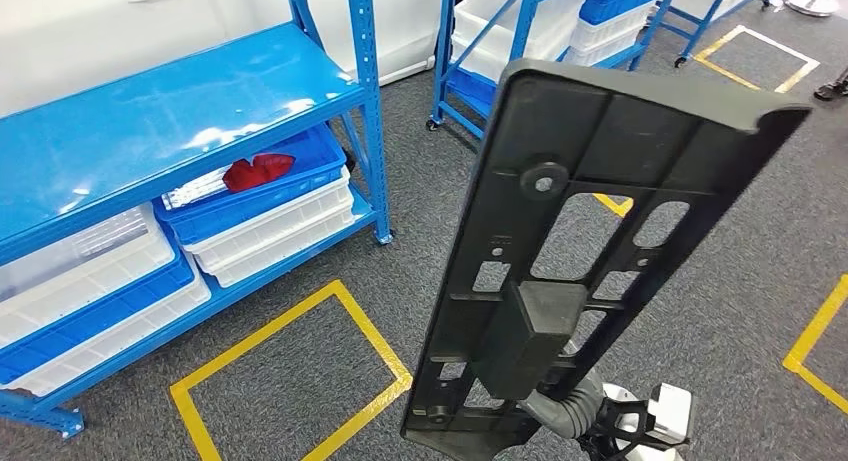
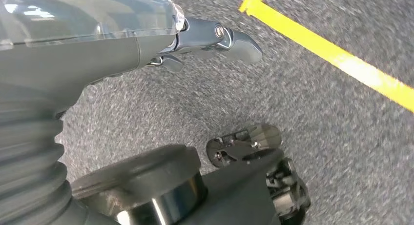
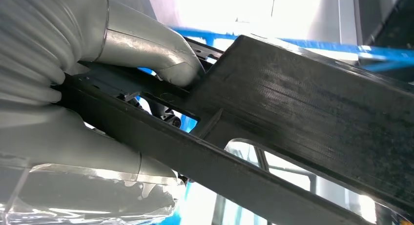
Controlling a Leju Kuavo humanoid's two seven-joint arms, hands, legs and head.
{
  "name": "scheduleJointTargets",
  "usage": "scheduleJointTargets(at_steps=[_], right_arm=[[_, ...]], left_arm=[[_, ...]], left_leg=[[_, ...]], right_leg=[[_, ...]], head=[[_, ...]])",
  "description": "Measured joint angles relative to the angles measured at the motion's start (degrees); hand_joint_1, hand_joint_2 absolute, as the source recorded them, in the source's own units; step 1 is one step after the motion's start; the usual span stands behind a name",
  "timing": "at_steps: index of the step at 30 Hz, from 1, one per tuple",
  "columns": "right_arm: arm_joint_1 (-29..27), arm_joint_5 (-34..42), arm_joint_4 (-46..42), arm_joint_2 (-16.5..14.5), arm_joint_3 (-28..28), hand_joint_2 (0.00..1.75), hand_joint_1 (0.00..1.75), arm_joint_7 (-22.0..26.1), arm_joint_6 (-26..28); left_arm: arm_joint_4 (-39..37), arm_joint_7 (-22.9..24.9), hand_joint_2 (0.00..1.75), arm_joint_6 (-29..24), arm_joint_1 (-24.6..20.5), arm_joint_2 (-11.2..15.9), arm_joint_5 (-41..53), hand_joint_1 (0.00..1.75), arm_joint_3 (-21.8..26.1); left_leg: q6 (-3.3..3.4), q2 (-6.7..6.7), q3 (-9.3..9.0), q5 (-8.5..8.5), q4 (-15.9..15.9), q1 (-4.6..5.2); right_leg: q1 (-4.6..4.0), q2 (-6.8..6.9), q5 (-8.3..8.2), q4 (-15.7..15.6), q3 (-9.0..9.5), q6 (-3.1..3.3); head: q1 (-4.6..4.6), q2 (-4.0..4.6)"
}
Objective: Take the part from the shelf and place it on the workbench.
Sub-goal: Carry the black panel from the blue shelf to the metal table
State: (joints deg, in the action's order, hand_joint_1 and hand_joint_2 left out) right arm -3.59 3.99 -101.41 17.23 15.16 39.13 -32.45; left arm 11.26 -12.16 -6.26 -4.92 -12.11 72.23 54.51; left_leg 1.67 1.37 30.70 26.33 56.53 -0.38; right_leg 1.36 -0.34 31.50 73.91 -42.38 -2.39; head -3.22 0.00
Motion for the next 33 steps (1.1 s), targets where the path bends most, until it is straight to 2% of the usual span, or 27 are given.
scheduleJointTargets(at_steps=[1, 2, 3, 5, 6, 7, 9, 11, 13, 14, 15, 16, 17, 18, 20, 21, 22, 24, 25, 26, 28, 29, 30, 31, 32, 33], right_arm=[[-0.5, -0.1, -1.1, -0.1, -0.7, 1.75, 1.75, 0.0, 0.2], [-0.9, -0.1, -2.0, -0.2, -1.3, 1.75, 1.75, 0.0, 0.3], [-1.2, -0.2, -2.9, -0.2, -1.8, 1.75, 1.75, 0.0, 0.4], [-1.3, -0.2, -4.2, -0.2, -2.8, 1.75, 1.75, -0.1, 0.5], [-1.3, -0.2, -4.7, -0.2, -3.2, 1.75, 1.75, -0.1, 0.5], [-1.4, -0.2, -5.1, -0.2, -3.6, 1.75, 1.75, -0.1, 0.5], [-1.7, -0.4, -5.7, -0.2, -4.1, 1.75, 1.75, -0.2, 0.6], [-1.8, -0.7, -6.5, -0.2, -4.5, 1.75, 1.75, -0.4, 0.6], [-1.9, -0.9, -7.2, -0.2, -4.9, 1.75, 1.75, -0.8, 0.5], [-2.0, -1.0, -7.3, -0.2, -5.1, 1.75, 1.75, -0.9, 0.5], [-2.1, -1.0, -7.4, -0.2, -5.3, 1.75, 1.75, -1.1, 0.4], [-2.2, -1.0, -7.5, -0.2, -5.4, 1.75, 1.75, -1.1, 0.4], [-2.3, -1.0, -7.6, -0.2, -5.5, 1.75, 1.75, -1.1, 0.3], [-2.4, -1.0, -7.7, -0.2, -5.6, 1.75, 1.75, -1.1, 0.3], [-2.4, -1.0, -8.0, -0.2, -5.8, 1.75, 1.75, -1.1, 0.2], [-2.5, -1.0, -8.1, -0.2, -5.9, 1.75, 1.75, -1.2, 0.2], [-2.7, -1.0, -8.3, -0.2, -6.1, 1.75, 1.75, -1.2, 0.1], [-3.2, -1.0, -8.6, -0.3, -6.6, 1.75, 1.75, -1.3, -0.1], [-3.4, -1.1, -8.8, -0.4, -6.9, 1.75, 1.75, -1.3, -0.3], [-3.6, -1.1, -9.0, -0.5, -7.1, 1.75, 1.75, -1.4, -0.3], [-3.8, -1.2, -9.3, -0.7, -7.3, 1.75, 1.75, -1.6, -0.4], [-3.9, -1.4, -9.4, -0.8, -7.4, 1.75, 1.75, -1.8, -0.5], [-4.1, -1.5, -9.5, -1.0, -7.4, 1.75, 1.75, -2.0, -0.5], [-4.3, -1.7, -9.6, -1.2, -7.5, 1.75, 1.75, -2.1, -0.6], [-4.5, -1.8, -9.7, -1.3, -7.6, 1.75, 1.75, -2.2, -0.7], [-4.6, -1.9, -9.9, -1.4, -7.8, 1.75, 1.75, -2.2, -0.8]], left_arm=[[0.0, 0.0, 1.75, 0.1, 0.0, 0.0, 0.0, 0.00, 0.0], [0.0, 0.0, 1.75, 0.1, -0.1, 0.0, 0.0, 0.00, 0.0], [0.0, 0.0, 1.75, 0.2, -0.2, 0.0, 0.0, 0.00, 0.0], [0.0, 0.0, 1.75, 0.2, -0.4, -0.1, 0.0, 0.00, 0.0], [0.0, 0.0, 1.75, 0.3, -0.5, -0.1, 0.0, 0.00, 0.0], [0.0, 0.0, 1.75, 0.3, -0.6, -0.1, 0.0, 0.00, 0.0], [0.0, 0.1, 1.75, 0.3, -0.8, -0.1, 0.2, 0.00, 0.0], [0.0, 0.2, 1.75, 0.3, -1.0, -0.1, 0.5, 0.00, 0.0], [0.0, 0.3, 1.75, 0.4, -1.1, -0.1, 0.6, 0.00, 0.0], [0.0, 0.3, 1.75, 0.4, -1.0, -0.1, 0.6, 0.00, 0.0], [0.0, 0.3, 1.75, 0.4, -1.0, -0.1, 0.6, 0.00, 0.0], [0.0, 0.4, 1.75, 0.4, -0.9, 0.0, 0.6, 0.00, 0.0], [0.0, 0.4, 1.75, 0.4, -1.0, 0.0, 0.6, 0.00, 0.0], [0.0, 0.4, 1.75, 0.4, -1.0, 0.0, 0.6, 0.00, 0.0], [0.0, 0.4, 1.75, 0.3, -1.2, 0.0, 0.6, 0.00, 0.0], [0.0, 0.4, 1.75, 0.3, -1.2, 0.0, 0.6, 0.00, 0.0], [0.0, 0.4, 1.75, 0.3, -1.2, 0.0, 0.6, 0.00, 0.0], [0.0, 0.5, 1.75, 0.3, -1.3, 0.0, 0.6, 0.00, 0.0], [0.0, 0.6, 1.75, 0.3, -1.3, -0.1, 0.5, 0.00, 0.0], [0.0, 0.6, 1.75, 0.3, -1.3, -0.1, 0.5, 0.00, 0.0], [0.0, 0.7, 1.75, 0.3, -1.1, -0.1, 0.4, 0.00, 0.0], [0.0, 0.7, 1.75, 0.3, -0.9, -0.1, 0.3, 0.00, 0.0], [0.0, 0.7, 1.75, 0.3, -0.7, -0.1, 0.3, 0.00, 0.0], [0.0, 0.7, 1.75, 0.2, -0.6, -0.1, 0.2, 0.00, 0.0], [0.0, 0.6, 1.75, 0.2, -0.5, -0.1, 0.1, 0.00, 0.0], [0.0, 0.5, 1.75, 0.1, -0.5, -0.1, 0.0, 0.00, 0.0]], left_leg=[[-0.07, 0.76, 0.00, 0.08, 0.0, 0.01], [-0.17, 1.49, -0.05, 0.18, 0.1, 0.01], [-0.33, 2.17, -0.17, 0.30, 0.1, 0.02], [-0.86, 3.34, -0.51, 0.65, 0.1, 0.30], [-1.20, 3.87, -0.70, 0.80, 0.1, 0.42], [-1.56, 4.41, -0.90, 0.91, 0.1, 0.50], [-2.30, 5.12, -1.25, 1.15, 0.0, 0.39], [-2.91, 2.93, -0.56, 2.98, 2.3, 0.22], [-3.16, -0.17, 2.41, 6.97, 9.2, 0.11], [-3.16, -0.75, 4.35, 8.75, 13.4, 0.11], [-3.09, -0.97, 5.82, 9.59, 16.3, 0.14], [-2.96, -1.05, 6.36, 9.15, 17.1, 0.17], [-2.77, -1.20, 5.71, 7.48, 15.4, 0.18], [-2.51, -1.70, 4.08, 5.06, 11.6, 0.20], [-1.92, -4.31, 0.67, 1.69, 3.7, 0.15], [-1.70, -5.32, -0.20, 1.08, 1.5, 0.17], [-1.50, -5.88, -0.48, 1.15, 0.7, 0.28], [-1.02, -4.82, -0.65, 0.81, 0.2, 0.31], [-0.71, -4.21, -0.87, 0.59, -0.2, 0.23], [-0.37, -3.49, -1.08, 0.37, -0.6, 0.08], [0.03, -1.97, -1.27, 0.26, -0.9, 0.08], [0.13, -1.17, -1.27, 0.34, -0.9, 0.15], [0.10, -0.38, -1.28, 0.43, -0.9, 0.21], [0.02, 0.37, -1.32, 0.54, -0.9, 0.24], [-0.10, 1.06, -1.40, 0.68, -0.9, 0.24], [-0.27, 1.73, -1.55, 0.88, -0.8, 0.22]], right_leg=[[0.10, 0.20, -0.51, 0.0, 0.14, -0.10], [0.15, 0.52, -1.95, -2.4, 1.58, -0.11], [0.13, 1.34, -3.77, -6.6, 4.00, -0.01], [-0.25, 3.84, -5.85, -13.9, 8.18, 0.72], [-0.48, 4.59, -6.08, -15.7, 9.11, 1.16], [-0.68, 4.66, -5.89, -16.1, 9.16, 1.60], [-0.61, 3.24, -6.14, -16.3, 9.01, 2.30], [-0.34, 1.96, -6.50, -16.6, 9.09, 3.01], [-0.38, 0.72, -6.65, -16.8, 9.03, 3.51], [-0.52, -0.01, -6.67, -16.7, 8.95, 3.65], [-0.67, -0.79, -6.67, -16.7, 8.88, 3.73], [-0.80, -1.61, -6.67, -16.6, 8.84, 3.75], [-0.89, -2.47, -6.66, -16.4, 8.86, 3.75], [-0.96, -3.26, -6.63, -16.3, 8.93, 3.73], [-0.96, -4.65, -6.60, -16.0, 8.83, 3.51], [-0.84, -5.24, -6.66, -16.0, 8.61, 3.23], [-0.65, -5.84, -6.77, -15.9, 8.36, 2.86], [-0.43, -6.73, -7.03, -16.1, 8.03, 2.07], [-0.49, -6.02, -6.83, -15.7, 7.86, 1.80], [-0.57, -4.62, -6.01, -14.5, 7.23, 1.55], [-0.47, -1.26, -2.69, -8.4, 4.28, 1.06], [-0.27, -0.46, -0.92, -4.5, 2.30, 0.77], [-0.05, -0.12, 0.08, -1.4, 0.76, 0.53], [0.14, 0.07, 0.12, 0.0, 0.08, 0.32], [0.30, 0.29, -0.92, -1.0, 0.62, 0.17], [0.41, 0.77, -2.73, -4.0, 2.29, 0.09]], head=[[0.00, 0.00], [0.00, 0.00], [0.00, 0.00], [0.01, 0.00], [0.00, 0.00], [-0.01, 0.00], [-0.02, 0.00], [-0.02, 0.00], [-0.02, 0.00], [-0.02, 0.00], [-0.02, 0.00], [-0.02, 0.00], [-0.02, 0.00], [-0.02, 0.00], [-0.01, 0.00], [-0.01, 0.00], [-0.01, 0.00], [-0.02, 0.00], [-0.01, 0.00], [-0.01, 0.00], [0.00, 0.00], [-0.01, 0.00], [0.00, 0.00], [0.00, 0.00], [0.00, 0.00], [0.00, 0.00]])
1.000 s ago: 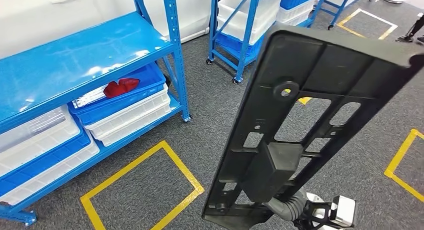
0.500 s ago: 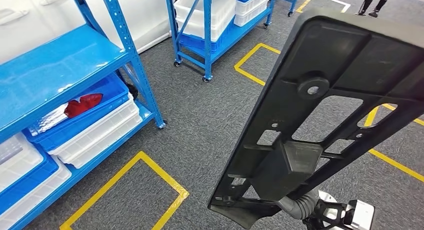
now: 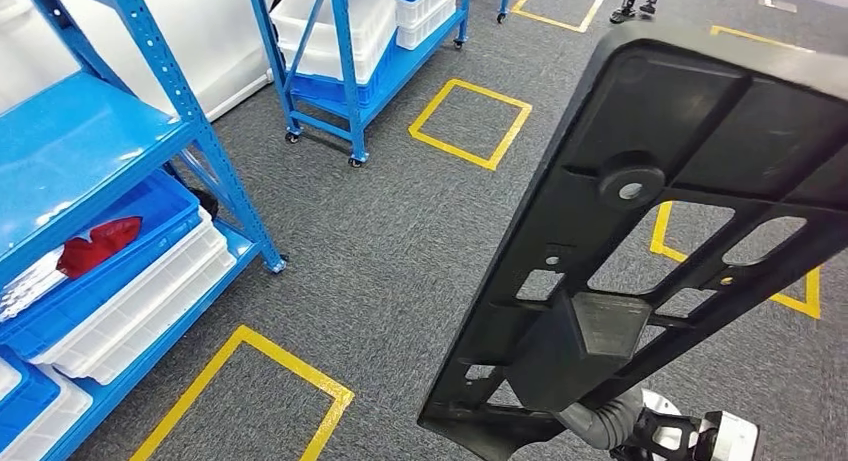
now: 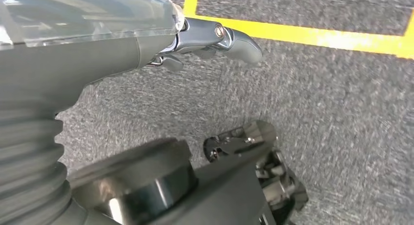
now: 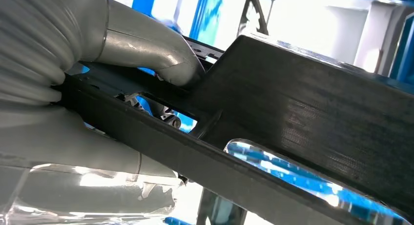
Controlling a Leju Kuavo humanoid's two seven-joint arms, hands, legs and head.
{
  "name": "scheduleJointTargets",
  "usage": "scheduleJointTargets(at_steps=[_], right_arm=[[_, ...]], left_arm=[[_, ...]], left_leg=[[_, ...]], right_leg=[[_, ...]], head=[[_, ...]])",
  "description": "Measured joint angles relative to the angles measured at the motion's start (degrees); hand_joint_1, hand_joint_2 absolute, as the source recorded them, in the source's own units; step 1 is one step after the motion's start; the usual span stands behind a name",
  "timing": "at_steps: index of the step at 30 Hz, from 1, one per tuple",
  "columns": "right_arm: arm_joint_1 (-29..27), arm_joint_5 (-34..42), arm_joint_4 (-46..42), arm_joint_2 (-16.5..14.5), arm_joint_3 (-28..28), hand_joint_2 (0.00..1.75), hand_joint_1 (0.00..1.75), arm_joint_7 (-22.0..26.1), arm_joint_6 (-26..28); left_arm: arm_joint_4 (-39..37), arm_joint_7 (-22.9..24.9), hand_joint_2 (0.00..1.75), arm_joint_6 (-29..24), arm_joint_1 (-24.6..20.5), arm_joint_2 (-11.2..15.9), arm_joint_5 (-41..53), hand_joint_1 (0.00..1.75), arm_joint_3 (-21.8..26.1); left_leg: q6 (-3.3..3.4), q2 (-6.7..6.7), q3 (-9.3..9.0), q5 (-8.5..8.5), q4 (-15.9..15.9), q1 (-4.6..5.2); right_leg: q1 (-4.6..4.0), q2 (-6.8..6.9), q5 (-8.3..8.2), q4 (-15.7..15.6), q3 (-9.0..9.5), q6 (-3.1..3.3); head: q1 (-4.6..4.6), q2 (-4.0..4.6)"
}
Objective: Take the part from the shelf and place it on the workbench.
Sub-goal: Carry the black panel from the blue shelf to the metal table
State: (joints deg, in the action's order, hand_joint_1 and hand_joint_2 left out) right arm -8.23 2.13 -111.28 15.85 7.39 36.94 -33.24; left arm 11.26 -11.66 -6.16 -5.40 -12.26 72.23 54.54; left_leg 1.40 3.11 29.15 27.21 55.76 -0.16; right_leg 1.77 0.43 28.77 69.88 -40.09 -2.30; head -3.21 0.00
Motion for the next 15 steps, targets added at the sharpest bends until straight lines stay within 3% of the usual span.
scheduleJointTargets(at_steps=[2, 4, 6, 8, 10, 12, 13, 14, 15], right_arm=[[0.0, 0.0, -0.4, -0.1, -0.3, 1.75, 1.75, 0.0, -0.3], [0.0, 0.0, -0.7, -0.2, -0.6, 1.75, 1.75, 0.0, -0.5], [-0.1, 0.0, -0.8, -0.2, -0.7, 1.75, 1.75, 0.0, -0.6], [0.0, 0.0, -1.0, -0.2, -0.9, 1.75, 1.75, 0.1, -0.6], [0.2, 0.1, -1.1, -0.2, -0.9, 1.75, 1.75, 0.1, -0.6], [0.3, 0.1, -1.1, -0.2, -0.9, 1.75, 1.75, 0.1, -0.6], [0.3, 0.1, -1.1, -0.2, -0.9, 1.75, 1.75, 0.1, -0.5], [0.3, 0.1, -1.1, -0.2, -0.9, 1.75, 1.75, 0.1, -0.5], [0.3, 0.1, -1.1, -0.2, -0.9, 1.75, 1.75, 0.0, -0.5]], left_arm=[[0.0, -0.2, 1.75, -0.1, 0.0, -0.1, -0.1, 0.00, 0.0], [0.0, -0.3, 1.75, -0.2, 0.0, -0.1, -0.1, 0.00, 0.0], [0.0, -0.3, 1.75, -0.2, -0.1, -0.1, -0.1, 0.00, 0.0], [0.0, -0.3, 1.75, -0.1, -0.2, -0.1, 0.1, 0.00, 0.0], [0.0, -0.2, 1.75, 0.0, -0.2, -0.1, 0.3, 0.00, 0.0], [0.0, -0.1, 1.75, 0.2, 0.0, -0.1, 0.4, 0.00, 0.0], [0.0, -0.1, 1.75, 0.2, 0.2, -0.1, 0.4, 0.00, 0.0], [0.0, 0.0, 1.75, 0.2, 0.2, 0.0, 0.4, 0.00, 0.0], [0.0, 0.0, 1.75, 0.2, 0.2, 0.0, 0.4, 0.00, 0.0]], left_leg=[[-0.59, 1.10, -0.32, 0.59, 0.3, 0.17], [-1.27, 1.96, -0.56, 1.11, 0.5, 0.46], [-1.89, 2.96, -0.86, 1.43, 0.5, 0.54], [-2.51, 1.91, -0.63, 2.70, 1.8, 0.28], [-2.87, -0.96, 1.92, 6.04, 7.7, 0.01], [-2.89, -2.44, 6.02, 9.18, 15.7, -0.02], [-2.80, -2.67, 7.34, 9.33, 17.9, 0.00], [-2.62, -2.80, 7.64, 8.23, 17.7, 0.02], [-2.37, -3.09, 6.83, 6.14, 15.2, 0.03]], right_leg=[[-0.18, 2.18, -2.88, -7.9, 4.21, 0.27], [-0.68, 3.32, -3.39, -11.4, 6.02, 1.13], [-0.92, 2.19, -3.26, -11.5, 5.92, 2.03], [-0.81, 1.02, -3.38, -11.8, 6.03, 2.77], [-0.76, -0.06, -3.47, -12.0, 6.12, 3.40], [-1.00, -1.37, -3.44, -11.9, 6.09, 3.73], [-1.12, -2.13, -3.43, -11.9, 6.11, 3.79], [-1.24, -2.91, -3.41, -11.8, 6.17, 3.81], [-1.31, -3.66, -3.39, -11.8, 6.27, 3.80]], head=[[0.00, 0.00], [-0.01, 0.00], [-0.02, 0.00], [-0.02, 0.00], [-0.02, 0.00], [-0.02, 0.00], [-0.02, 0.00], [-0.02, 0.00], [-0.02, 0.00]])
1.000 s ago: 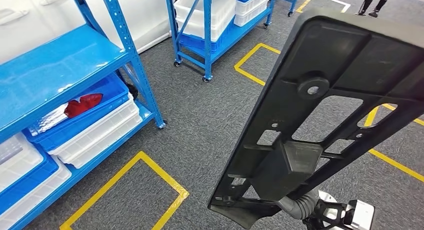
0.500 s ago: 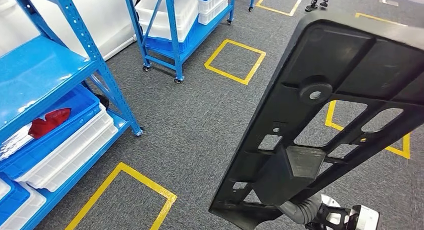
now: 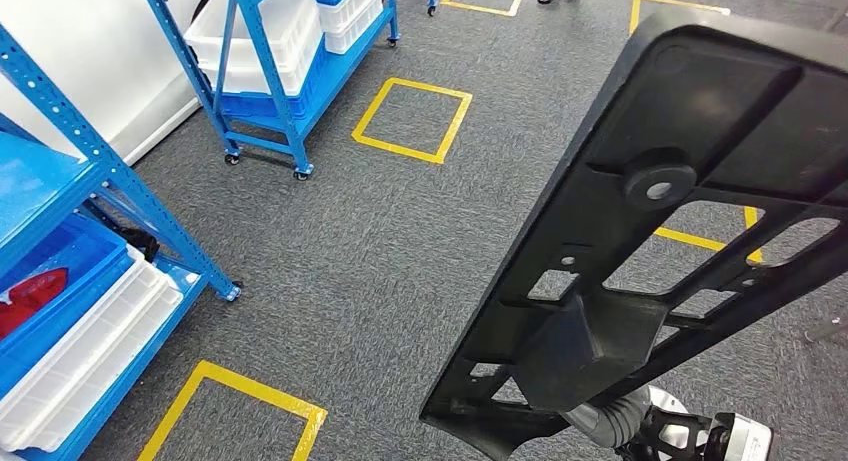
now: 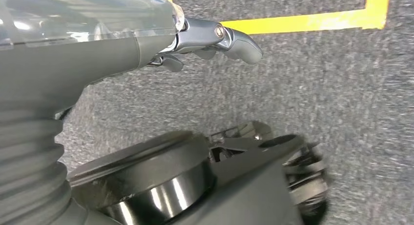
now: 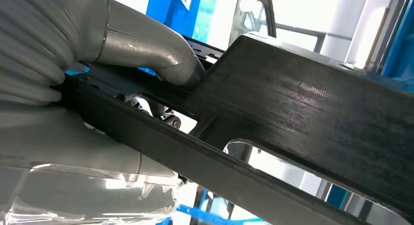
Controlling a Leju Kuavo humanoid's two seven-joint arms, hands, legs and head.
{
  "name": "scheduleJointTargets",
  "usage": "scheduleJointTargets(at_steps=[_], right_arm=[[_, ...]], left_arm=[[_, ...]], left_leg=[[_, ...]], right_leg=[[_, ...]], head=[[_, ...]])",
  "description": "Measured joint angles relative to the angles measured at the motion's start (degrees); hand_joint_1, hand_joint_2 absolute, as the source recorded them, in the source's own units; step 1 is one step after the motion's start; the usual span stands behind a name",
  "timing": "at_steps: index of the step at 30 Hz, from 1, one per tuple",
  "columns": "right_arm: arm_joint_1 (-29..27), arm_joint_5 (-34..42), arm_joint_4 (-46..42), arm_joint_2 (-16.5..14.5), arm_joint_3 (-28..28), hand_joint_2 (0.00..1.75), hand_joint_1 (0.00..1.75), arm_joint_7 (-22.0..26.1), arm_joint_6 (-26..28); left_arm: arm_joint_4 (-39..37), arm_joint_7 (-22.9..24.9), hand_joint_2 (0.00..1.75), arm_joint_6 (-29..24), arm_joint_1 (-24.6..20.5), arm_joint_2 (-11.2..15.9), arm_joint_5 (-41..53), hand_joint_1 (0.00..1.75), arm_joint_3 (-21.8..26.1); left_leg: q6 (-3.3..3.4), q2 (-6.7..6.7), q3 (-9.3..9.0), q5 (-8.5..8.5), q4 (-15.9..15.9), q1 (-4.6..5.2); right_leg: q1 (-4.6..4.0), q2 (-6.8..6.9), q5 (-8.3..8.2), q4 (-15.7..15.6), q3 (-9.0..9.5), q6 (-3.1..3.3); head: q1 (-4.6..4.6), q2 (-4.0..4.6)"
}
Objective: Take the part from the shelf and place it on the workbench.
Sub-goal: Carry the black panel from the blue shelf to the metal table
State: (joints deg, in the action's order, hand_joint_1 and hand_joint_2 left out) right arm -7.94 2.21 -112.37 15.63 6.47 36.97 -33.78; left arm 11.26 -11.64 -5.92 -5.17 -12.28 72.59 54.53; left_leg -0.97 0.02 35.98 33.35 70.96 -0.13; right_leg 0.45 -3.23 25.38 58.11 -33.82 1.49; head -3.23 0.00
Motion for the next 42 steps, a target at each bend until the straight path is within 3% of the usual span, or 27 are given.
scheduleJointTargets(at_steps=[2, 4, 6, 7, 9, 11, 13, 14, 16, 18, 19, 20, 22, 24, 26, 28, 29, 30, 31, 33, 35, 37, 39, 41, 42], right_arm=[[0.0, 0.1, 0.0, 0.0, 0.0, 1.75, 1.75, -0.1, 0.0], [0.1, 0.2, 0.0, 0.0, 0.0, 1.75, 1.75, -0.3, 0.0], [0.1, 0.6, 0.1, -0.1, 0.0, 1.75, 1.75, -0.3, 0.0], [0.1, 0.9, 0.2, -0.2, 0.0, 1.75, 1.75, -0.2, -0.1], [0.3, 1.4, 0.4, -0.3, 0.0, 1.75, 1.75, 0.1, -0.1], [0.6, 1.7, 0.8, -0.5, 0.0, 1.75, 1.75, 0.4, -0.2], [0.7, 1.8, 1.3, -0.8, 0.0, 1.75, 1.75, 0.4, -0.2], [0.7, 1.9, 1.5, -0.8, 0.0, 1.75, 1.75, 0.5, -0.2], [0.7, 1.9, 1.9, -0.9, 0.0, 1.75, 1.75, 0.5, -0.2], [0.8, 2.0, 2.1, -0.9, 0.0, 1.75, 1.75, 0.5, -0.2], [0.9, 2.0, 2.1, -0.9, 0.0, 1.75, 1.75, 0.5, -0.2], [0.9, 2.0, 2.2, -0.9, 0.0, 1.75, 1.75, 0.6, -0.2], [0.9, 2.0, 2.2, -0.9, 0.0, 1.75, 1.75, 0.6, -0.1], [1.0, 2.0, 2.2, -0.9, 0.0, 1.75, 1.75, 0.8, 0.0], [1.1, 1.9, 2.2, -0.9, 0.0, 1.75, 1.75, 0.8, 0.3], [1.1, 1.8, 2.2, -0.9, 0.0, 1.75, 1.75, 0.6, 0.6], [1.1, 1.8, 2.2, -0.9, 0.0, 1.75, 1.75, 0.4, 0.8], [1.0, 1.8, 2.2, -0.9, 0.1, 1.75, 1.75, 0.2, 0.9], [1.0, 1.8, 2.2, -0.9, 0.1, 1.75, 1.75, 0.1, 1.0], [1.0, 1.8, 2.1, -0.9, 0.1, 1.75, 1.75, 0.0, 1.0], [0.9, 1.9, 1.9, -0.9, 0.1, 1.75, 1.75, -0.1, 1.0], [0.6, 2.0, 1.7, -0.9, 0.1, 1.75, 1.75, -0.1, 1.0], [0.4, 2.0, 1.5, -0.9, 0.1, 1.75, 1.75, -0.1, 1.0], [0.4, 2.0, 1.4, -1.0, 0.1, 1.75, 1.75, -0.1, 1.0], [0.4, 2.0, 1.4, -1.0, 0.1, 1.75, 1.75, -0.1, 1.0]], left_arm=[[0.0, 0.0, 1.75, 0.0, -0.1, 0.1, -0.2, 0.00, 0.0], [0.0, -0.1, 1.75, -0.1, -0.1, 0.1, -0.4, 0.00, 0.0], [0.0, -0.3, 1.75, -0.3, -0.1, 0.1, -0.6, 0.00, 0.1], [0.0, -0.4, 1.75, -0.5, -0.1, 0.1, -0.7, 0.00, 0.1], [0.0, -0.6, 1.75, -0.6, -0.1, 0.1, -0.8, 0.00, 0.2], [0.0, -0.7, 1.75, -0.7, 0.0, 0.1, -0.9, 0.00, 0.2], [0.0, -0.7, 1.75, -0.7, 0.3, 0.2, -1.0, 0.00, 0.3], [0.0, -0.7, 1.75, -0.7, 0.3, 0.2, -1.0, 0.00, 0.3], [0.0, -0.7, 1.75, -0.7, 0.2, 0.2, -1.0, 0.00, 0.3], [0.0, -0.7, 1.75, -0.7, 0.2, 0.2, -1.0, 0.00, 0.3], [0.0, -0.7, 1.75, -0.7, 0.2, 0.2, -1.0, 0.00, 0.3], [0.0, -0.7, 1.75, -0.7, 0.2, 0.2, -1.0, 0.00, 0.3], [0.0, -0.7, 1.75, -0.7, 0.1, 0.2, -1.0, 0.00, 0.3], [0.0, -0.7, 1.75, -0.7, 0.0, 0.1, -0.9, 0.00, 0.3], [0.0, -0.7, 1.75, -0.6, 0.0, 0.1, -0.8, 0.00, 0.3], [0.0, -0.6, 1.75, -0.5, 0.2, 0.1, -0.7, 0.00, 0.3], [0.0, -0.5, 1.75, -0.5, 0.2, 0.1, -0.6, 0.00, 0.3], [0.0, -0.4, 1.75, -0.4, 0.2, 0.2, -0.6, 0.00, 0.3], [0.0, -0.3, 1.75, -0.4, 0.2, 0.2, -0.5, 0.00, 0.3], [0.0, -0.3, 1.75, -0.4, 0.1, 0.2, -0.4, 0.00, 0.3], [0.0, -0.3, 1.75, -0.4, 0.0, 0.2, -0.4, 0.00, 0.3], [0.0, -0.3, 1.75, -0.4, 0.0, 0.2, -0.4, 0.00, 0.3], [0.0, -0.4, 1.75, -0.4, -0.1, 0.1, -0.4, 0.00, 0.3], [0.0, -0.4, 1.75, -0.4, -0.1, 0.1, -0.3, 0.00, 0.3], [0.0, -0.4, 1.75, -0.4, 0.0, 0.1, -0.3, 0.00, 0.3]], left_leg=[[0.68, -2.19, -3.08, -4.44, -8.0, -0.01], [1.12, -4.09, -4.88, -6.09, -12.8, 0.02], [1.50, -3.66, -5.18, -6.10, -13.6, 0.11], [1.80, -3.07, -5.38, -6.35, -14.0, 0.08], [2.42, -1.70, -5.77, -6.89, -14.8, -0.10], [2.75, -0.22, -5.85, -6.99, -15.0, 0.04], [2.76, 1.31, -5.82, -6.84, -15.0, 0.18], [2.69, 2.02, -5.86, -6.72, -14.9, 0.19], [2.36, 3.28, -6.10, -6.37, -14.8, 0.15], [1.78, 4.23, -6.40, -5.89, -14.6, 0.35], [1.45, 4.62, -6.53, -5.68, -14.5, 0.47], [1.11, 5.06, -6.63, -5.54, -14.5, 0.58], [0.42, 5.81, -6.86, -5.21, -14.5, 0.46], [-0.13, 4.26, -6.11, -3.48, -12.2, 0.19], [-0.39, 1.49, -2.92, 0.30, -5.2, 0.01], [-0.38, 0.47, 0.82, 2.86, 2.2, 0.00], [-0.26, 0.37, 1.56, 2.50, 3.2, 0.01], [-0.04, 0.21, 1.16, 0.91, 1.8, 0.02], [0.26, -0.25, -0.25, -1.48, -1.8, 0.04], [0.89, -2.57, -3.61, -5.26, -10.0, 0.06], [1.26, -3.97, -5.02, -6.08, -13.6, 0.18], [1.68, -3.08, -5.31, -6.28, -14.1, 0.22], [2.36, -1.84, -5.72, -6.81, -14.9, 0.07], [2.82, -0.43, -5.91, -7.03, -15.4, 0.10], [2.92, 0.28, -5.90, -6.98, -15.4, 0.19]], right_leg=[[-0.17, -1.37, 0.08, 0.2, 0.12, -0.14], [-0.08, -2.56, 0.05, 0.3, -0.11, -0.63], [0.16, -3.73, -0.22, 0.1, -0.42, -1.45], [0.21, -3.55, -0.23, 0.2, -0.51, -1.74], [0.09, -1.01, 1.35, 2.6, -1.78, -2.12], [0.26, 2.01, 4.96, 9.4, -5.12, -2.50], [0.66, 2.81, 6.97, 15.5, -8.15, -2.98], [0.83, 3.00, 6.41, 15.7, -8.22, -3.15], [1.05, 4.07, 2.89, 9.5, -4.82, -3.32], [0.78, 6.33, 0.64, 2.3, -0.95, -2.90], [0.58, 7.00, 0.40, 0.7, -0.13, -2.55], [0.35, 7.11, 0.63, 0.3, -0.08, -2.16], [0.34, 5.85, 0.43, 0.1, -0.19, -1.49], [0.52, 4.68, 0.20, -0.3, -0.07, -0.76], [0.48, 3.54, 0.13, -0.4, -0.02, -0.20], [0.22, 2.14, 0.13, -0.4, -0.03, 0.01], [0.09, 1.38, 0.14, -0.4, 0.01, 0.04], [0.00, 0.58, 0.14, -0.3, 0.10, 0.04], [-0.06, -0.18, 0.16, -0.3, 0.22, 0.01], [-0.12, -1.55, 0.19, -0.2, 0.31, -0.18], [0.02, -2.68, 0.10, -0.1, 0.04, -0.75], [0.19, -3.58, -0.11, -0.3, -0.21, -1.50], [0.10, -1.60, 0.91, 1.2, -1.00, -1.94], [0.14, 1.65, 4.28, 7.2, -3.90, -2.26], [0.30, 2.40, 6.11, 11.2, -5.91, -2.49]], head=[[0.01, 0.00], [0.01, 0.00], [0.00, 0.00], [0.00, 0.00], [0.01, 0.00], [0.02, 0.00], [0.02, 0.00], [0.02, 0.00], [0.02, 0.00], [0.02, 0.00], [0.02, 0.00], [0.02, 0.00], [0.02, 0.00], [0.02, 0.00], [0.02, 0.00], [0.01, 0.00], [0.01, 0.00], [0.01, 0.00], [0.01, 0.00], [0.01, 0.00], [0.01, 0.00], [0.01, 0.00], [0.01, 0.00], [0.02, 0.00], [0.02, 0.00]])
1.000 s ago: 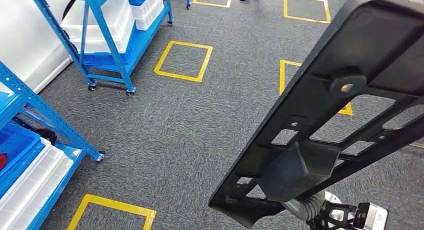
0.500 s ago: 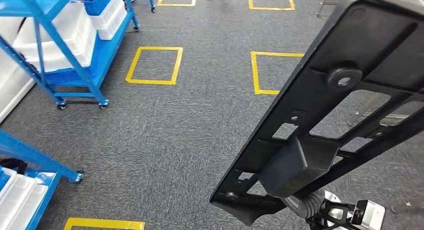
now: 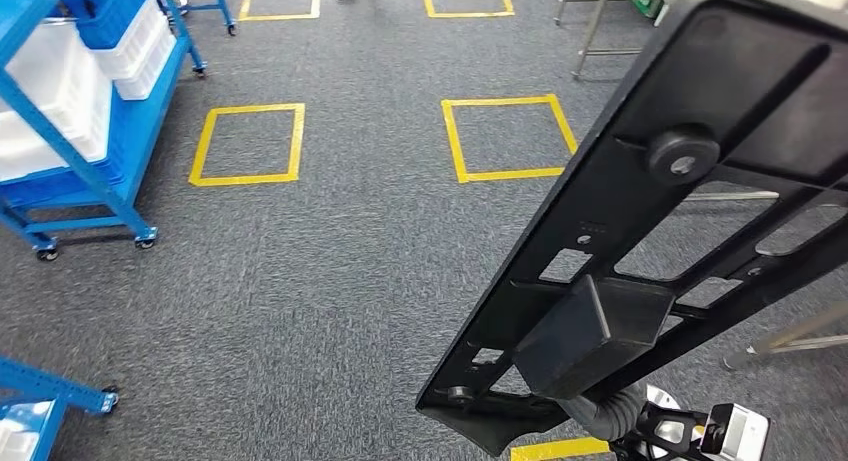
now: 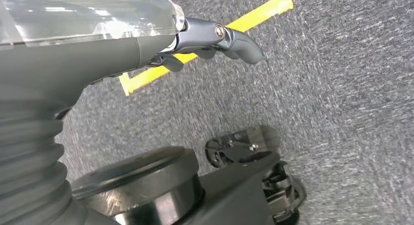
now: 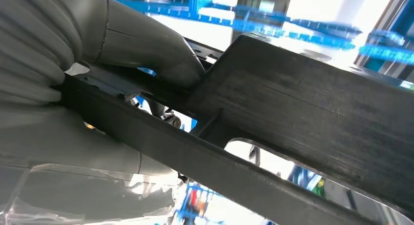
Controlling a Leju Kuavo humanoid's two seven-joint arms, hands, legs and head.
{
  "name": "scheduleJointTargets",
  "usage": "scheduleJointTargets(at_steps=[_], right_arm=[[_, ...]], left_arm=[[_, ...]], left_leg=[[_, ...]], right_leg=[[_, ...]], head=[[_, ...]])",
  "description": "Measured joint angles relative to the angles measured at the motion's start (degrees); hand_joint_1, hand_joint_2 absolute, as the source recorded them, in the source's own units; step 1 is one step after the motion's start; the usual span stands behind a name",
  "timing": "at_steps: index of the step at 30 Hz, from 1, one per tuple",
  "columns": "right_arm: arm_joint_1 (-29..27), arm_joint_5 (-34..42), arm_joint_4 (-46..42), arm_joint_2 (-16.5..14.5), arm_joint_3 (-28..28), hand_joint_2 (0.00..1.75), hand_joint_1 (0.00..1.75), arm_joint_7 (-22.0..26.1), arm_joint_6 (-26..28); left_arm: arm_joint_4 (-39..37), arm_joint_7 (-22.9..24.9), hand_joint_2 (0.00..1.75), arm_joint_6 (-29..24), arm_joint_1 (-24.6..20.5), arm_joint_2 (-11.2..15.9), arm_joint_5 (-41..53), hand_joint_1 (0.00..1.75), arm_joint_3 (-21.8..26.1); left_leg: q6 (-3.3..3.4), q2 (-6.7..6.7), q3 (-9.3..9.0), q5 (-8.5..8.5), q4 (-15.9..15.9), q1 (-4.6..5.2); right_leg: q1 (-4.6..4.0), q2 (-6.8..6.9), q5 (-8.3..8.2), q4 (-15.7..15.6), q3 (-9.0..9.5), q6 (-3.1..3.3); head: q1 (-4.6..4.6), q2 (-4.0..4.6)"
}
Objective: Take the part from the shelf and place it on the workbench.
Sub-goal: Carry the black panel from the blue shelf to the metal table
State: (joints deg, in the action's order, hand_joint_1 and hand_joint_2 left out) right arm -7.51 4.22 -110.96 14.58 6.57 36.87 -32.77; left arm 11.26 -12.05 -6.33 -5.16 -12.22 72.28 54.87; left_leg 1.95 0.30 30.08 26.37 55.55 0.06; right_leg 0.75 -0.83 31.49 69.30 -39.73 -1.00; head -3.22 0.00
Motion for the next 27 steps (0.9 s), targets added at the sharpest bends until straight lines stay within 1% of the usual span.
scheduleJointTargets(at_steps=[1, 2, 3, 4, 5, 6, 7, 8, 9, 10, 11, 12, 13, 14, 15, 16, 17, 18, 19, 20, 21, 22, 23, 24, 25, 26, 27], right_arm=[[-0.1, 0.0, 0.0, 0.0, 0.0, 1.75, 1.75, 0.0, 0.0], [-0.1, 0.0, 0.0, -0.1, 0.0, 1.75, 1.75, 0.0, 0.0], [-0.2, 0.0, 0.0, -0.1, 0.0, 1.75, 1.75, 0.0, 0.0], [-0.2, 0.0, 0.0, -0.1, 0.0, 1.75, 1.75, 0.0, 0.0], [-0.2, 0.0, 0.0, -0.1, 0.0, 1.75, 1.75, 0.0, 0.0], [-0.2, 0.0, 0.0, -0.1, 0.0, 1.75, 1.75, 0.0, 0.0], [-0.1, 0.0, 0.0, -0.1, 0.0, 1.75, 1.75, 0.0, 0.0], [-0.1, 0.0, -0.1, -0.1, 0.0, 1.75, 1.75, 0.0, 0.0], [-0.1, 0.0, -0.1, -0.1, 0.0, 1.75, 1.75, 0.0, 0.0], [-0.2, 0.0, -0.1, -0.1, 0.0, 1.75, 1.75, 0.0, 0.0], [-0.2, 0.0, -0.2, -0.1, 0.0, 1.75, 1.75, 0.0, 0.0], [-0.2, 0.0, -0.3, -0.1, 0.0, 1.75, 1.75, 0.0, 0.0], [-0.2, 0.1, -0.4, -0.1, 0.0, 1.75, 1.75, 0.0, 0.0], [-0.1, 0.1, -0.5, -0.1, 0.0, 1.75, 1.75, 0.0, 0.0], [-0.1, 0.1, -0.5, -0.1, 0.0, 1.75, 1.75, 0.0, 0.0], [-0.1, 0.1, -0.5, -0.1, 0.0, 1.75, 1.75, 0.0, -0.1], [-0.2, 0.1, -0.5, -0.1, 0.0, 1.75, 1.75, 0.0, -0.1], [-0.2, 0.1, -0.5, -0.1, 0.0, 1.75, 1.75, 0.0, -0.1], [-0.2, 0.1, -0.5, -0.1, 0.0, 1.75, 1.75, 0.0, -0.1], [-0.3, 0.1, -0.5, -0.1, 0.0, 1.75, 1.75, 0.0, -0.1], [-0.2, 0.1, -0.5, -0.1, 0.0, 1.75, 1.75, 0.0, -0.1], [-0.2, 0.1, -0.5, -0.1, 0.0, 1.75, 1.75, 0.0, -0.1], [-0.2, 0.1, -0.5, -0.1, 0.0, 1.75, 1.75, 0.0, -0.1], [-0.2, 0.1, -0.5, -0.1, 0.0, 1.75, 1.75, 0.0, 0.0], [-0.3, 0.1, -0.5, -0.2, 0.0, 1.75, 1.75, 0.0, 0.0], [-0.5, 0.1, -0.5, -0.2, 0.0, 1.75, 1.75, -0.1, 0.0], [-0.6, 0.1, -0.6, -0.2, -0.1, 1.75, 1.75, -0.1, 0.1]], left_arm=[[0.0, 0.0, 1.75, 0.0, 0.1, 0.0, 0.0, 0.00, 0.0], [0.0, 0.0, 1.75, 0.0, 0.1, 0.0, 0.1, 0.00, 0.0], [0.0, 0.0, 1.75, 0.0, 0.1, 0.0, 0.1, 0.00, 0.0], [0.0, 0.0, 1.75, 0.0, 0.0, 0.0, 0.2, 0.00, 0.0], [0.0, 0.0, 1.75, 0.0, 0.0, 0.0, 0.3, 0.00, 0.0], [0.0, 0.0, 1.75, 0.1, 0.0, 0.0, 0.3, 0.00, 0.0], [0.0, 0.0, 1.75, 0.1, -0.1, -0.1, 0.3, 0.00, 0.0], [0.0, 0.0, 1.75, 0.1, -0.1, -0.1, 0.4, 0.00, 0.0], [0.0, 0.0, 1.75, 0.1, -0.1, -0.1, 0.4, 0.00, 0.0], [0.0, 0.0, 1.75, 0.1, -0.2, -0.1, 0.4, 0.00, 0.0], [0.0, 0.0, 1.75, 0.2, -0.3, -0.1, 0.4, 0.00, 0.0], [0.0, 0.0, 1.75, 0.2, -0.3, -0.1, 0.4, 0.00, 0.0], [0.0, 0.0, 1.75, 0.2, -0.3, -0.1, 0.4, 0.00, 0.0], [0.0, 0.0, 1.75, 0.2, -0.3, -0.2, 0.4, 0.00, 0.0], [0.0, -0.1, 1.75, 0.2, -0.2, -0.2, 0.4, 0.00, 0.0], [0.0, 0.0, 1.75, 0.2, 0.0, -0.2, 0.4, 0.00, 0.0], [0.0, 0.0, 1.75, 0.2, 0.1, -0.2, 0.3, 0.00, 0.0], [0.0, 0.0, 1.75, 0.2, 0.1, -0.2, 0.3, 0.00, 0.0], [0.0, 0.0, 1.75, 0.2, 0.2, -0.2, 0.3, 0.00, 0.0], [0.0, 0.0, 1.75, 0.2, 0.2, -0.2, 0.3, 0.00, 0.0], [0.0, 0.0, 1.75, 0.2, 0.2, -0.2, 0.3, 0.00, 0.0], [0.0, 0.0, 1.75, 0.2, 0.2, -0.2, 0.3, 0.00, 0.0], [0.0, 0.0, 1.75, 0.3, 0.2, -0.2, 0.3, 0.00, 0.0], [0.0, 0.1, 1.75, 0.3, 0.2, -0.2, 0.3, 0.00, 0.0], [0.0, 0.1, 1.75, 0.3, 0.2, -0.2, 0.3, 0.00, 0.0], [0.0, 0.1, 1.75, 0.3, 0.1, -0.2, 0.4, 0.00, 0.0], [0.0, 0.1, 1.75, 0.3, 0.0, -0.3, 0.4, 0.00, 0.0]], left_leg=[[0.02, 0.73, 0.00, 0.09, 0.0, 0.08], [-0.02, 1.45, -0.03, 0.20, 0.0, 0.13], [-0.11, 2.12, -0.11, 0.35, 0.1, 0.14], [-0.26, 2.77, -0.28, 0.55, 0.1, 0.13], [-0.49, 3.36, -0.50, 0.81, 0.3, 0.14], [-0.79, 3.85, -0.69, 1.11, 0.4, 0.25], [-1.12, 4.27, -0.84, 1.39, 0.5, 0.36], [-1.46, 4.69, -0.97, 1.62, 0.6, 0.46], [-1.76, 5.13, -1.08, 1.79, 0.6, 0.51], [-2.07, 5.64, -1.27, 1.96, 0.6, 0.48], [-2.40, 5.54, -1.38, 2.32, 0.9, 0.35], [-2.70, 4.71, -1.09, 3.20, 1.9, 0.22], [-2.97, 3.44, -0.17, 4.67, 4.3, 0.07], [-3.14, 1.88, 1.43, 6.57, 7.8, -0.08], [-3.23, 0.81, 3.50, 8.52, 12.1, -0.13], [-3.28, 0.33, 5.48, 9.83, 16.0, -0.15], [-3.27, 0.13, 6.79, 10.04, 18.2, -0.14], [-3.18, 0.01, 7.07, 9.01, 18.0, -0.14], [-3.00, -0.24, 6.23, 6.91, 15.5, -0.14], [-2.79, -1.08, 4.60, 4.32, 11.4, -0.16], [-2.55, -2.52, 2.93, 2.41, 7.2, -0.21], [-2.37, -3.75, 1.68, 1.20, 4.0, -0.28], [-2.18, -4.68, 1.05, 0.78, 2.2, -0.27], [-1.97, -4.90, 0.88, 0.92, 1.7, -0.21], [-1.67, -4.33, 0.82, 0.75, 1.5, -0.17], [-1.28, -3.66, 0.68, 0.50, 1.2, -0.16], [-0.87, -3.02, 0.52, 0.23, 0.8, -0.21]], right_leg=[[0.21, 0.28, 1.13, 3.3, -1.65, -0.23], [0.40, 0.43, 1.21, 4.8, -2.44, -0.43], [0.55, 0.66, 0.17, 3.9, -1.96, -0.59], [0.65, 1.17, -1.69, 0.7, -0.26, -0.69], [0.66, 2.31, -3.50, -3.7, 2.09, -0.70], [0.51, 3.46, -4.81, -7.6, 4.16, -0.52], [0.32, 4.25, -5.49, -10.2, 5.54, -0.22], [0.10, 4.62, -5.51, -11.3, 6.07, 0.12], [-0.11, 4.18, -5.43, -11.3, 6.00, 0.49], [-0.10, 3.48, -5.44, -11.3, 5.96, 0.82], [-0.04, 2.90, -5.49, -11.5, 6.03, 1.10], [0.06, 2.31, -5.56, -11.6, 6.12, 1.45], [0.17, 1.74, -5.63, -11.8, 6.24, 1.78], [0.17, 1.19, -5.65, -11.8, 6.30, 2.03], [0.10, 0.58, -5.63, -11.8, 6.29, 2.22], [0.02, -0.11, -5.62, -11.8, 6.29, 2.29], [-0.05, -0.86, -5.61, -11.8, 6.33, 2.32], [-0.10, -1.64, -5.59, -11.7, 6.41, 2.31], [-0.11, -2.43, -5.56, -11.7, 6.55, 2.27], [-0.08, -3.16, -5.52, -11.7, 6.67, 2.19], [-0.11, -3.81, -5.47, -11.6, 6.70, 2.05], [-0.07, -4.45, -5.47, -11.5, 6.60, 1.82], [0.01, -5.04, -5.53, -11.5, 6.38, 1.50], [0.15, -5.64, -5.68, -11.5, 6.15, 1.10], [0.28, -6.28, -5.87, -11.6, 5.93, 0.64], [0.40, -6.20, -5.88, -11.6, 5.79, 0.31], [0.37, -5.21, -5.46, -11.0, 5.44, 0.10]], head=[[0.01, 0.00], [0.01, 0.00], [0.01, 0.00], [0.01, 0.00], [0.01, 0.00], [0.00, 0.00], [0.00, 0.00], [0.00, 0.00], [0.00, 0.00], [0.00, 0.00], [0.00, 0.00], [-0.01, 0.00], [-0.01, 0.00], [-0.01, 0.00], [-0.02, 0.00], [-0.02, 0.00], [-0.02, 0.00], [-0.02, 0.00], [-0.02, 0.00], [-0.02, 0.00], [-0.01, 0.00], [-0.01, 0.00], [-0.01, 0.00], [-0.01, 0.00], [-0.02, 0.00], [-0.02, 0.00], [-0.01, 0.00]])
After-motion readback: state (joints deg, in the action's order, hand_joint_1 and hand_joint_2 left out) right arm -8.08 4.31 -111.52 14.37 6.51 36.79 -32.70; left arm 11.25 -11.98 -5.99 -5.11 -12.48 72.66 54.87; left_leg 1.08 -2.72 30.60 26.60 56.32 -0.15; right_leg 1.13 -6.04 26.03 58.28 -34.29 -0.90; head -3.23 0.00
